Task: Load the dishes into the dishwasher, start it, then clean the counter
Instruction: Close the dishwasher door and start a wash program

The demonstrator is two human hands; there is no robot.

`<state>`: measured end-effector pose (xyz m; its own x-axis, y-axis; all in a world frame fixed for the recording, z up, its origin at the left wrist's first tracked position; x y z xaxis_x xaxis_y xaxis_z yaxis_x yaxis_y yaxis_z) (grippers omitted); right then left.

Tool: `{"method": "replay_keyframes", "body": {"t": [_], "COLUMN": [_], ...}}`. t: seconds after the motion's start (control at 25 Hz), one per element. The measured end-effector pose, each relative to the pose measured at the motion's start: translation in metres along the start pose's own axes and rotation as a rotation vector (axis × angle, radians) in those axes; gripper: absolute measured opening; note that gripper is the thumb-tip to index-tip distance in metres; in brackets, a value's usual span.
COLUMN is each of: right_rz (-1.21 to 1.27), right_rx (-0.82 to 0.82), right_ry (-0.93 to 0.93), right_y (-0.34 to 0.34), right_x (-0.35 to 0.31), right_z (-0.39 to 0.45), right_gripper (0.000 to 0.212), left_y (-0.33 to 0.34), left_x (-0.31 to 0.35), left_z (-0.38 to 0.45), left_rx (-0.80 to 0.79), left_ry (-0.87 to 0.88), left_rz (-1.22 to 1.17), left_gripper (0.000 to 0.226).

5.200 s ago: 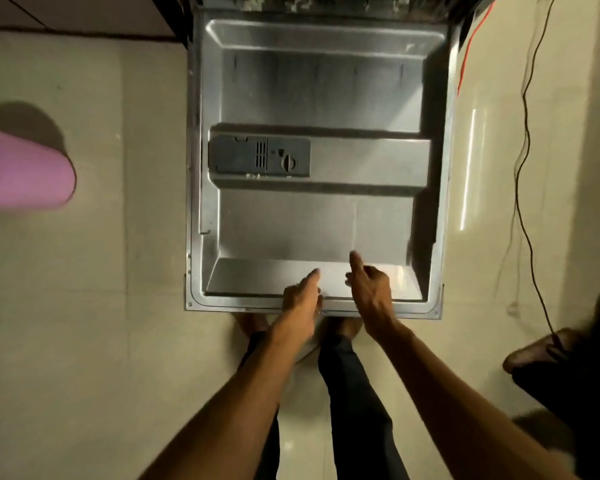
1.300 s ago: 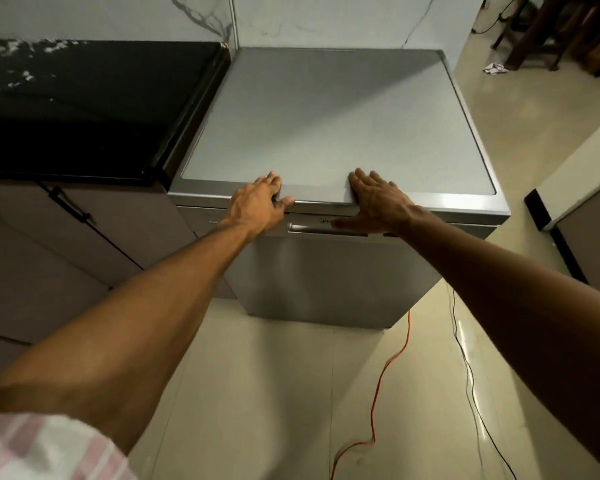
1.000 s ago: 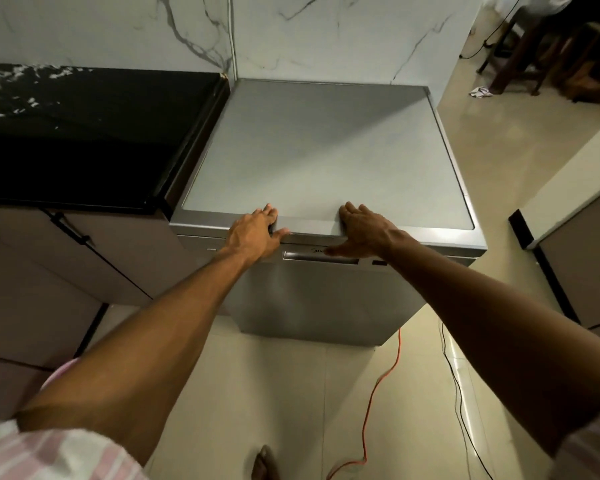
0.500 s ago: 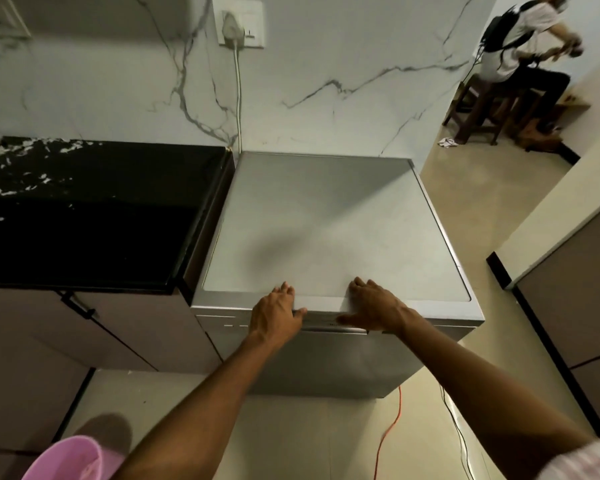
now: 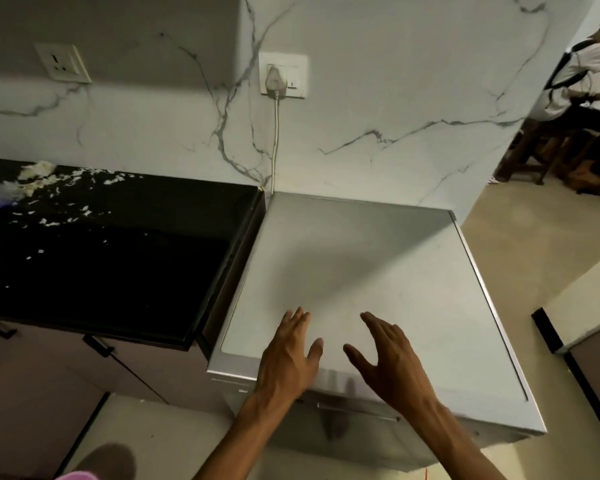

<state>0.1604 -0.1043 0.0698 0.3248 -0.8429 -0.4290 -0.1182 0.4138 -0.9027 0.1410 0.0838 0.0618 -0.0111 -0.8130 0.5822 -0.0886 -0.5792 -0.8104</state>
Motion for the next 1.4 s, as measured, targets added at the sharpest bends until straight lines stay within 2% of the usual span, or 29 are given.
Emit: {"method": "replay_keyframes", "body": {"t": [0.28,0.52,0.84,0.96,1.12,1.28,1.4], "right_rz": [0.038,0.048,0.038,-0.003,-0.064,-0.123,-0.206], "right_rx": [0.015,-0.04,-0.08,-0.044,0.001,0.058,0.073], "right_ry": [-0.107,-0.115,-0.074,-0.104,-0.136,-0.16,-0.151], "right_y": [-0.017,-0.015,-0.007,-0.014,-0.039,-0.083,-0.112], "right_x": [-0.002,0.001,-0.024,-0.043,-0.066,-0.095,-0.109], "right_z": [0.081,0.132,0.216,0.265,0.343,0.422,0.475], "right_gripper": [0.073,0.079,0.067,0.063,0.062,0.066,0.078], "left_y": [-0.02,-0.026,-0.032,-0.024,-0.004,-0.003,-0.003], "left_x": [0.01,-0.013,-0.087,-0.115,-0.142,-0.139,-0.139], "left_z": [0.062,0.113,0.193,0.205,0.2,0.199,0.198], "left_rx": [0.172,0.215,0.118,0.099,0.211,0.276,0.283], "left_ry": [-0.052,-0.051,-0.125,-0.055,0.027,0.075,0.082], "left_rz": [-0.003,-0.033,-0.003,0.084,0.055,0.057,0.067], "left_gripper": [0.063,0.056,0.055,0.048,0.036,0.035,0.036]}}
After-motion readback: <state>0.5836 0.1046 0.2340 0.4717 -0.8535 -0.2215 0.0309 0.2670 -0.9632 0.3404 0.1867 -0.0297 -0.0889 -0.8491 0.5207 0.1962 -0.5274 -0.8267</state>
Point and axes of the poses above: each hand's wrist, its own z-axis towards the middle knuckle, its own y-axis out of the palm, x = y × z, the point moved 2 cm from there along z, towards the middle knuckle, and after that the axes turned 11 degrees about -x, right-handed, at the moved point
